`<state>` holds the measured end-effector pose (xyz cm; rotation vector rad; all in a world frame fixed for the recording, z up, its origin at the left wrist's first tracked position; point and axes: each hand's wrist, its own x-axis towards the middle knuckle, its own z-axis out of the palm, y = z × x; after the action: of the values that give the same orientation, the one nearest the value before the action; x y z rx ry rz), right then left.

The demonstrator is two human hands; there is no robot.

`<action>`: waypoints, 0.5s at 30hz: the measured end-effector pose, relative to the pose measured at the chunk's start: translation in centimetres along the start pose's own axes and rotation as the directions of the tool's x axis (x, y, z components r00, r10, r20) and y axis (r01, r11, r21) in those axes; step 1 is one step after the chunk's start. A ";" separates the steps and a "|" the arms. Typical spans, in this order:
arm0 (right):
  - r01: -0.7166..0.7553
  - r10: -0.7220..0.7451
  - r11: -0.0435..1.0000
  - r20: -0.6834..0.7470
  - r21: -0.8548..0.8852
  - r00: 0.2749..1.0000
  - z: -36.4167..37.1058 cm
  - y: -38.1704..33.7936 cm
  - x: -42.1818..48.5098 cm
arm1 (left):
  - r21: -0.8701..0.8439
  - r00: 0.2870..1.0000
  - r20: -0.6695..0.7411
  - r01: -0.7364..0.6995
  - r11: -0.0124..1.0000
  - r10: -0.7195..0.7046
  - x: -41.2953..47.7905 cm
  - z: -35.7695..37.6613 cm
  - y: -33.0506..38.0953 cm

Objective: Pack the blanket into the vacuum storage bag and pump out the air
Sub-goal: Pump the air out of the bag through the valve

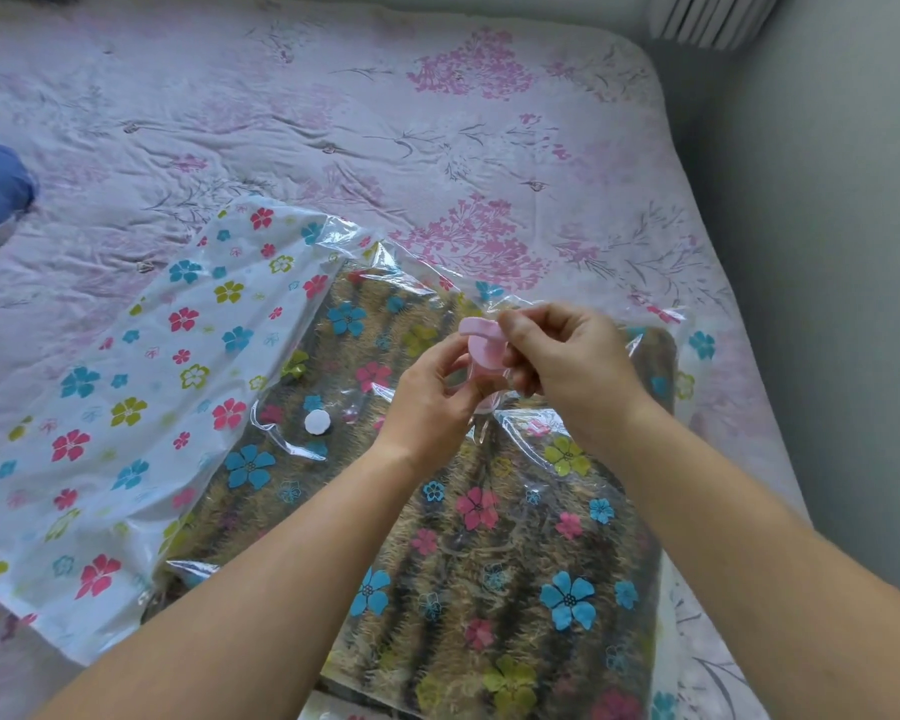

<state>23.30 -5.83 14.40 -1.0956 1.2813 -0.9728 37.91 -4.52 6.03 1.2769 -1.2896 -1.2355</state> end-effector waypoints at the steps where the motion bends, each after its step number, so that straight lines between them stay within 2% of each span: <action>1: 0.010 -0.010 1.000 0.004 -0.011 1.000 -0.1 -0.3 0.1 | -0.009 1.000 0.001 0.002 1.000 -0.002 0.0 0.0 0.1; 3: 0.107 -0.108 0.994 0.028 0.031 0.994 -0.5 -1.9 -0.1 | -0.038 1.000 0.009 0.004 0.999 -0.003 0.1 0.0 0.3; 6: 0.292 -0.316 0.927 0.068 0.235 0.946 -1.3 -5.9 -0.8 | -0.015 1.000 0.018 0.000 1.000 0.000 0.1 0.1 0.2; 9: 0.360 -0.420 0.858 0.095 0.366 0.903 -1.8 -7.5 -1.2 | 0.011 1.000 0.008 0.005 1.000 -0.005 0.1 0.1 0.1; 12: 0.277 -0.299 0.933 0.065 0.231 0.952 -1.0 -4.2 -1.0 | -0.015 1.000 0.001 0.003 1.000 -0.003 -0.1 0.2 0.3; 15: 0.058 -0.058 0.998 0.006 0.033 0.998 -0.1 -0.4 -0.5 | -0.019 1.000 -0.005 0.013 1.000 -0.013 -0.2 0.1 0.3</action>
<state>23.20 -5.50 14.94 -1.1149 1.2293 -1.0287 37.79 -4.35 6.32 1.2763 -1.2647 -1.2502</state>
